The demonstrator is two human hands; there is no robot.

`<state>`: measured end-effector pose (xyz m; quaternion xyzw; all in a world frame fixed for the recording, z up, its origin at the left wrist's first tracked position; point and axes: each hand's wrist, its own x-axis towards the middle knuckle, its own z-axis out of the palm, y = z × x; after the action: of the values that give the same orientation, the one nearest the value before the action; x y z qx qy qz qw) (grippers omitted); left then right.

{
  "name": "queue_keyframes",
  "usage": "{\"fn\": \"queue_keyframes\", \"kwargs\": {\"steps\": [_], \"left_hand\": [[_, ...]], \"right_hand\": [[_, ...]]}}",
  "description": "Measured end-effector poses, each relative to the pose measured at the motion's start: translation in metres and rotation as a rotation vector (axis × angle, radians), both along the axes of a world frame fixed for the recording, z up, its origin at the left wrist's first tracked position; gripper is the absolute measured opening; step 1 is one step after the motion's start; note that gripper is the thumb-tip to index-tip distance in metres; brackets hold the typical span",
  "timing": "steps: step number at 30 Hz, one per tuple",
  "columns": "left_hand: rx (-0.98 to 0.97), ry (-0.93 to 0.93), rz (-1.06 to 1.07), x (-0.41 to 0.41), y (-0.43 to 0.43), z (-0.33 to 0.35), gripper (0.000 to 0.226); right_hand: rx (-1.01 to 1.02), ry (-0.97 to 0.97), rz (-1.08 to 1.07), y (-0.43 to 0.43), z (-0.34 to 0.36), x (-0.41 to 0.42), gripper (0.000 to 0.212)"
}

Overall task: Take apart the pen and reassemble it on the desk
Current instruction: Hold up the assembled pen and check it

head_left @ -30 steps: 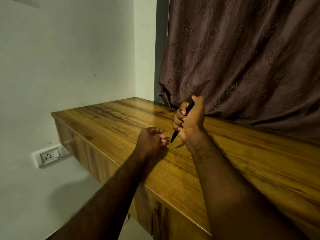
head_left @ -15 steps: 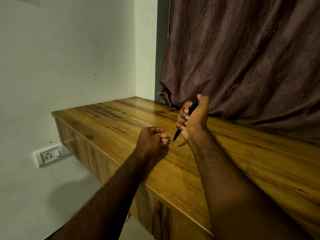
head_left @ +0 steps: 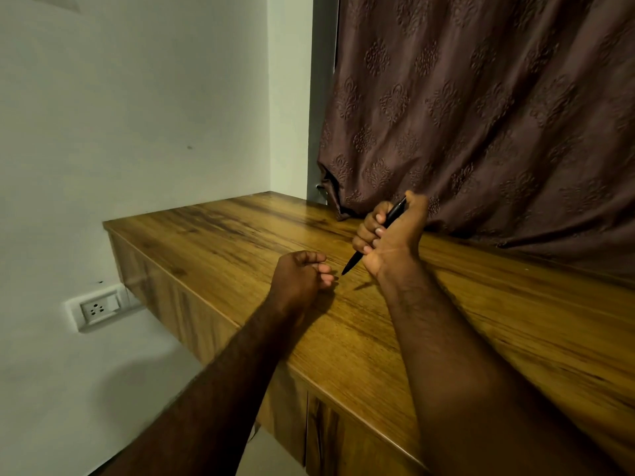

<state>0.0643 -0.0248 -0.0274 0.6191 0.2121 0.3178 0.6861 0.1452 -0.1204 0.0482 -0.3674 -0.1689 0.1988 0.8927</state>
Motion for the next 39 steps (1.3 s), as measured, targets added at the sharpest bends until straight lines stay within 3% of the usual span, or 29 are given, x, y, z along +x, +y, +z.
{"fn": "queue_keyframes", "kwargs": {"steps": [12, 34, 39], "left_hand": [[0.041, 0.027, -0.042, -0.007, -0.007, 0.006, 0.025], [0.075, 0.038, -0.026, -0.007, -0.01, 0.008, 0.03], [0.036, -0.003, -0.064, -0.009, -0.011, 0.011, 0.025]], "right_hand": [[0.088, 0.113, -0.026, -0.002, 0.0, 0.006, 0.05], [0.107, 0.129, -0.044, -0.002, -0.001, 0.01, 0.046], [0.083, 0.168, -0.03, 0.001, -0.002, 0.01, 0.059]]}}
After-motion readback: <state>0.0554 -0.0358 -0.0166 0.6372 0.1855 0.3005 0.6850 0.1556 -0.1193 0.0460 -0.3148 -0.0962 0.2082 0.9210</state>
